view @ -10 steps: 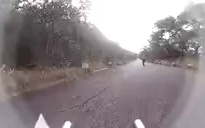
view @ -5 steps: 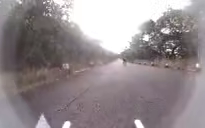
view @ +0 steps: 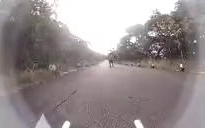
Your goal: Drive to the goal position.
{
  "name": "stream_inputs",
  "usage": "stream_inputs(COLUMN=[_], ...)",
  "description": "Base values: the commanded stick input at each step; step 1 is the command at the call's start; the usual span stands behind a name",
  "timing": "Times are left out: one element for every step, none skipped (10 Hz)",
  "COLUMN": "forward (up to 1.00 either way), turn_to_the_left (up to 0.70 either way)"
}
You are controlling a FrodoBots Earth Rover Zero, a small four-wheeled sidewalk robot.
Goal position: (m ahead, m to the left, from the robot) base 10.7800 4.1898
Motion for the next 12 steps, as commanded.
stream_inputs(forward=[0.01, 0.11, 0.42, 0.50, 0.50, 0.50, 0.50, 0.50, 0.50, 0.50, 0.50, 0.50], turn_to_the_left=[0.00, 0.00, 0.00, 0.00, 0.00, 0.00, 0.00, 0.00, 0.00, 0.00, 0.00, 0.00])
